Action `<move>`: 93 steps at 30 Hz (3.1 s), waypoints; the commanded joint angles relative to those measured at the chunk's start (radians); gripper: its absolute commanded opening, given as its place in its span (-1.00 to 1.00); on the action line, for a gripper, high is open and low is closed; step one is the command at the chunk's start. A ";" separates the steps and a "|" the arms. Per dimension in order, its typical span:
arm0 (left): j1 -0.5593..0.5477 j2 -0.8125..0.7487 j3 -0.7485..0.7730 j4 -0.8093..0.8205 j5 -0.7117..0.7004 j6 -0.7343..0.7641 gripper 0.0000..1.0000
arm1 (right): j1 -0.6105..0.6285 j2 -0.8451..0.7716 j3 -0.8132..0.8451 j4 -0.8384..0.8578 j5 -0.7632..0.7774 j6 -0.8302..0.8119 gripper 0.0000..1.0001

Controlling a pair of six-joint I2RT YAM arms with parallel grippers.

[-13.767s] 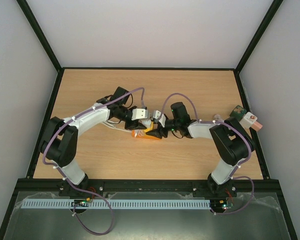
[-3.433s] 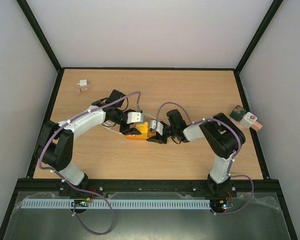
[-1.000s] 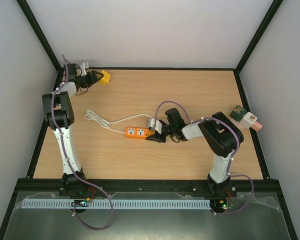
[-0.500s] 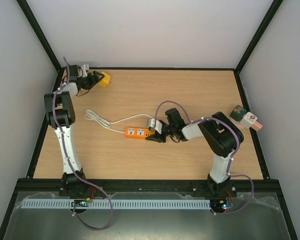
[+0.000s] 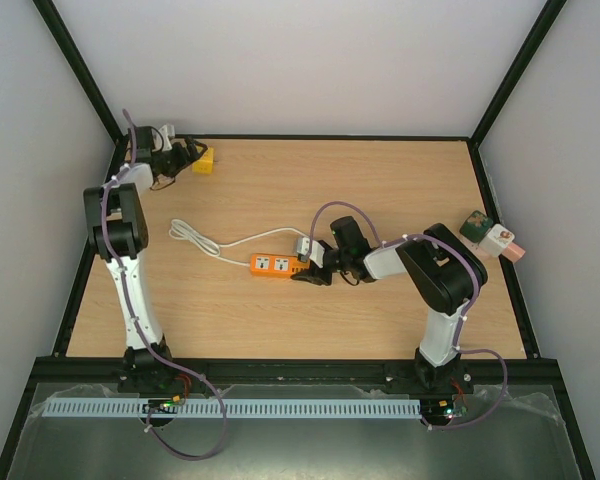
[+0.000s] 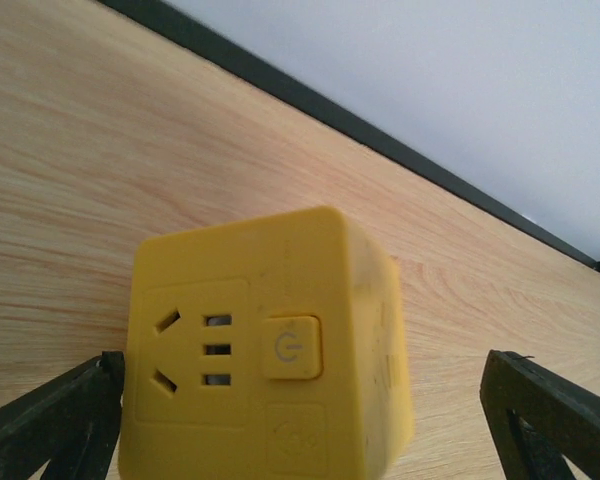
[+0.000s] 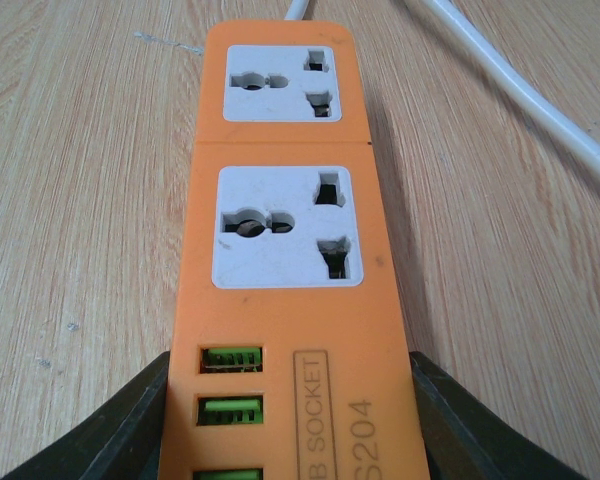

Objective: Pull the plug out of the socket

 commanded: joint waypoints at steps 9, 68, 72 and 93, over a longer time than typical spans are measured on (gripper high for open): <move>-0.032 -0.300 -0.128 -0.036 -0.064 0.128 0.99 | 0.002 0.010 -0.023 -0.052 0.087 -0.019 -0.15; -0.100 -0.712 -0.405 -0.076 0.067 0.213 0.99 | 0.006 0.113 0.390 -0.648 0.045 0.095 0.97; -0.100 -0.717 -0.409 -0.075 0.069 0.213 0.99 | 0.013 0.062 0.334 -0.515 0.125 0.159 0.91; -0.099 -0.720 -0.411 -0.070 0.048 0.217 0.99 | -0.074 0.057 0.408 -0.601 0.068 0.113 -0.13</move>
